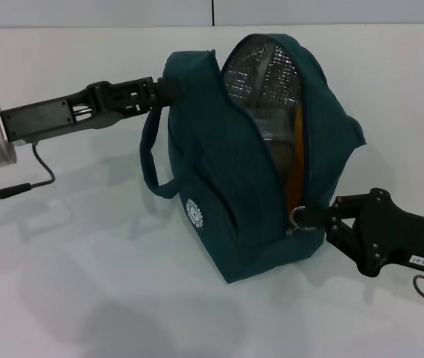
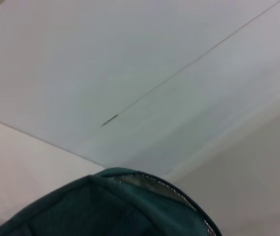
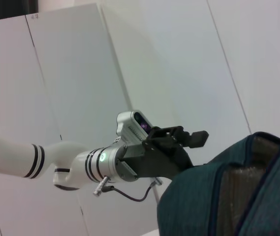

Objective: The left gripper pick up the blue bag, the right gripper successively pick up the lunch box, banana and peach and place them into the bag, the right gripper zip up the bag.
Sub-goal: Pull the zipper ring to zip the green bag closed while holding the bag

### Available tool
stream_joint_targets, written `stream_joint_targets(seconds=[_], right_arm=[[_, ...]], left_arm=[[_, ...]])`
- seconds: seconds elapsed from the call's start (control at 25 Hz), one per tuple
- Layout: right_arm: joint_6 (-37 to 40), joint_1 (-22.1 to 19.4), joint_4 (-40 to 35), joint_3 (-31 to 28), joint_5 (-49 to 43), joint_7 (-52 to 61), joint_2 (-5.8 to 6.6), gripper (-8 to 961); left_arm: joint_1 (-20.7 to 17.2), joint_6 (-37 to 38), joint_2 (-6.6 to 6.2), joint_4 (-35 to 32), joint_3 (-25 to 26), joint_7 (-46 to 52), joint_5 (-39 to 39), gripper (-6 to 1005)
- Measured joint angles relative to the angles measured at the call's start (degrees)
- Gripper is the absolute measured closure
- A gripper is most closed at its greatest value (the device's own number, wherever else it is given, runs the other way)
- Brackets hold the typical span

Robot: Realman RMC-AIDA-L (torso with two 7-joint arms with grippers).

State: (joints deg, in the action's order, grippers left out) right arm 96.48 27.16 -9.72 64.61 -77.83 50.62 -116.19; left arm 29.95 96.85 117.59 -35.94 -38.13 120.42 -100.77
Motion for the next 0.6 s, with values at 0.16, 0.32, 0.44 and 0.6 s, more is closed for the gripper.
stream_joint_targets(seconds=[0.16,0.32,0.44,0.6], right_arm=[[0.0,-0.2,-0.1,0.0,0.1,-0.3,0.0,937],[0.4,-0.3,-0.1,0.0,0.1,-0.2,0.07,937],[1.3,-0.3,-0.1,0.0,0.7,0.0,0.15,937],[2.4,-0.6,0.0,0.0,1.7,0.2,0.25,937]], left_arm=[[-0.2,0.0,0.09,0.0,0.4,-0.5,0.2,434],[-0.4,0.4,0.09,0.0,0.4,-1.6,0.9,430],[-1.0,1.1,0.13,0.0,0.3,-3.4,3.2,426],[-2.5,4.1,-0.21,-0.1,0.3,-8.1,7.8,412]])
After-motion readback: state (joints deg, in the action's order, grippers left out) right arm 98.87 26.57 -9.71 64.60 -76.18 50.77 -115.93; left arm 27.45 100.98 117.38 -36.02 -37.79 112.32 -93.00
